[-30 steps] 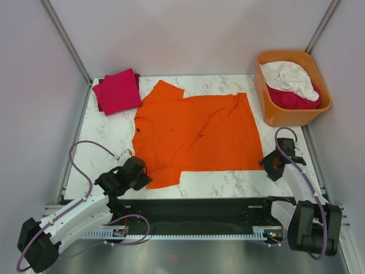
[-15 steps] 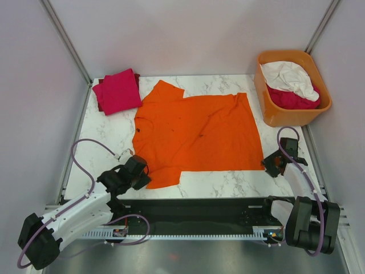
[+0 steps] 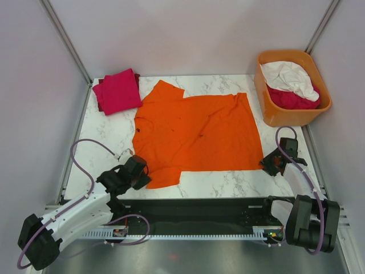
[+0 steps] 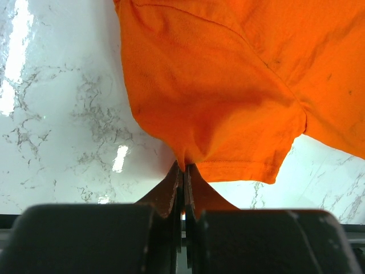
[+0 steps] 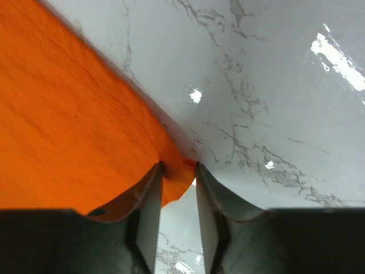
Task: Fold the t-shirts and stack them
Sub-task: Fold the tshirt
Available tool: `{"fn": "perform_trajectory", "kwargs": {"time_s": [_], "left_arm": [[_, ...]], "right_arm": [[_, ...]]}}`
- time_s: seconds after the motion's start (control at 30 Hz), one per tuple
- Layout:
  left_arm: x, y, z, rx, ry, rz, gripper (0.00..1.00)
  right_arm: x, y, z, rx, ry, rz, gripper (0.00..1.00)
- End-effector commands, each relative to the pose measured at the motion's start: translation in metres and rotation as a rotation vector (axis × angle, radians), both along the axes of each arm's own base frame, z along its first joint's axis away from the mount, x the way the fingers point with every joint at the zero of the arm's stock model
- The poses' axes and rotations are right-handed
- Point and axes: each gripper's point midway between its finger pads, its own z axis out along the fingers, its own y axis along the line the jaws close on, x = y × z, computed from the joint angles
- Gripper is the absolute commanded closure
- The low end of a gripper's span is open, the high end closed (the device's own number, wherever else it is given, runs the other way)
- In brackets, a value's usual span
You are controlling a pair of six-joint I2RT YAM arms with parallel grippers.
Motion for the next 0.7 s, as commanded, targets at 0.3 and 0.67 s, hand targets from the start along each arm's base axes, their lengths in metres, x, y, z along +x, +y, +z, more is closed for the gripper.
{"fn": "perform_trajectory", "kwargs": {"time_s": [0.3, 0.67], "left_arm": [[0.017, -0.001, 0.033, 0.000, -0.095, 0.009, 0.98], [0.005, 0.022, 0.072, 0.040, -0.103, 0.056, 0.98]], "right_arm": [[0.007, 0.006, 0.018, 0.019, -0.056, 0.073, 1.00], [0.002, -0.002, 0.066, -0.057, -0.122, 0.065, 1.00]]}}
